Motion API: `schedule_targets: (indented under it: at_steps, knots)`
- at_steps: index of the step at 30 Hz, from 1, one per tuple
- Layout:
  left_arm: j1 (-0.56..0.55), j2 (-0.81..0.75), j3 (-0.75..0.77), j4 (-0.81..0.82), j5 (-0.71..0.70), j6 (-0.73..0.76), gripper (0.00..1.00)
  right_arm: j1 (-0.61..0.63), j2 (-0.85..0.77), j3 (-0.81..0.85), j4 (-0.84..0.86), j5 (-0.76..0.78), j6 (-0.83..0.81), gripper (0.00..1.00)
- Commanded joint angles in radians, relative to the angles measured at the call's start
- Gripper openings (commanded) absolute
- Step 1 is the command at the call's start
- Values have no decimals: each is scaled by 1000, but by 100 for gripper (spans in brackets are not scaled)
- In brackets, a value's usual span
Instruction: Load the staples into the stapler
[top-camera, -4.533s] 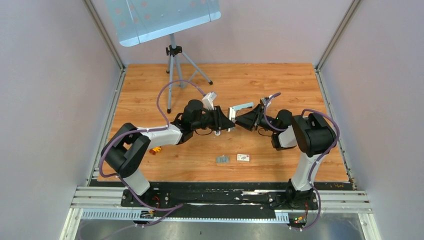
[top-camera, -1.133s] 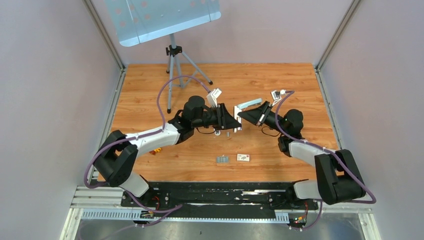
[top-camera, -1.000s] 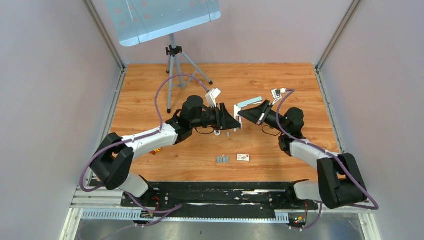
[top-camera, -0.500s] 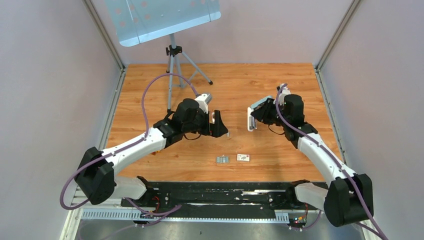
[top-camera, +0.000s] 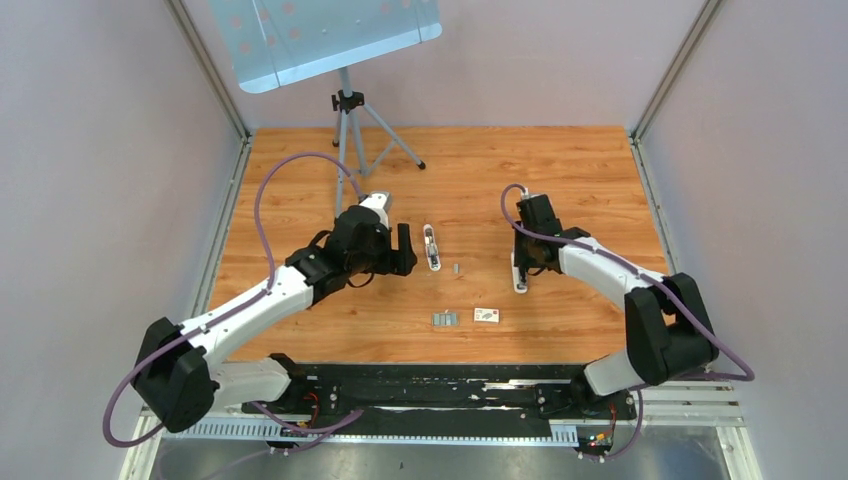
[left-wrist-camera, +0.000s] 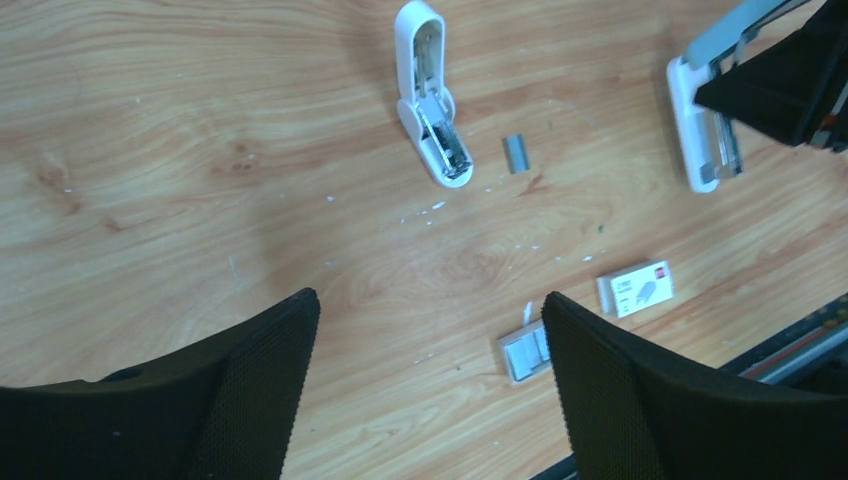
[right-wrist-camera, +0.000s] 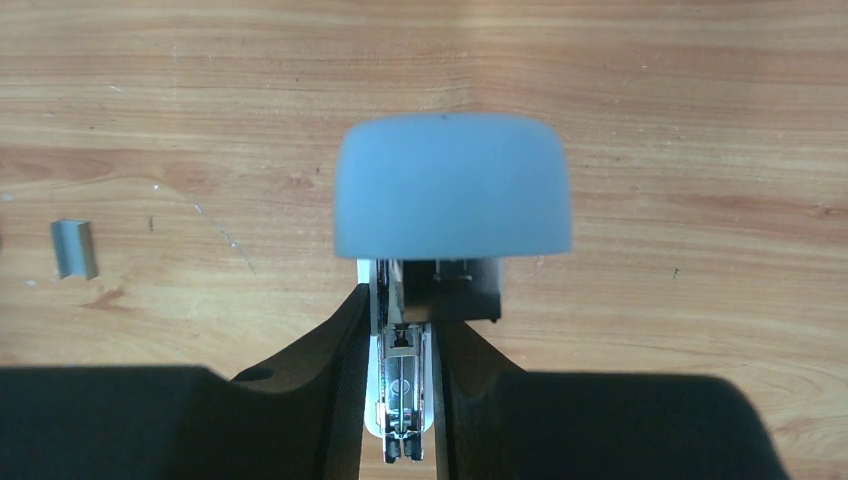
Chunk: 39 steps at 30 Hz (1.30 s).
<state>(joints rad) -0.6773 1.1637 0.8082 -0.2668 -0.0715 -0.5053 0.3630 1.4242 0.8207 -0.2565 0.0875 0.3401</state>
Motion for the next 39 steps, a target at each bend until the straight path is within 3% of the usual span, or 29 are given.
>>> schedule_targets:
  at_steps: [1, 6, 14, 19, 22, 30, 35, 39]
  knots:
    - [2, 71, 49, -47, 25, 12, 78, 69, 65, 66, -50, 177, -5, 18]
    - [-19, 174, 124, -57, 37, -5, 65, 98, 129, 99, -64, 212, 27, 21]
    - [-87, 305, 226, -54, -23, -23, 58, 106, 145, 97, -63, 207, 46, 32]
    - [-129, 368, 268, -21, -36, -56, 54, 106, 74, 96, -99, 119, 40, 52]
    - [-152, 419, 308, -22, -69, -75, 52, 105, -18, 77, -129, 91, 41, 56]
    - [-201, 578, 427, -28, -122, -117, 45, 64, -253, -17, -171, -15, 49, 58]
    - [-209, 681, 477, -32, -132, -126, 43, 47, -313, -67, -157, -65, 36, 43]
    - [-209, 724, 496, -32, -156, -131, 42, 41, -318, -88, -149, -72, 25, 37]
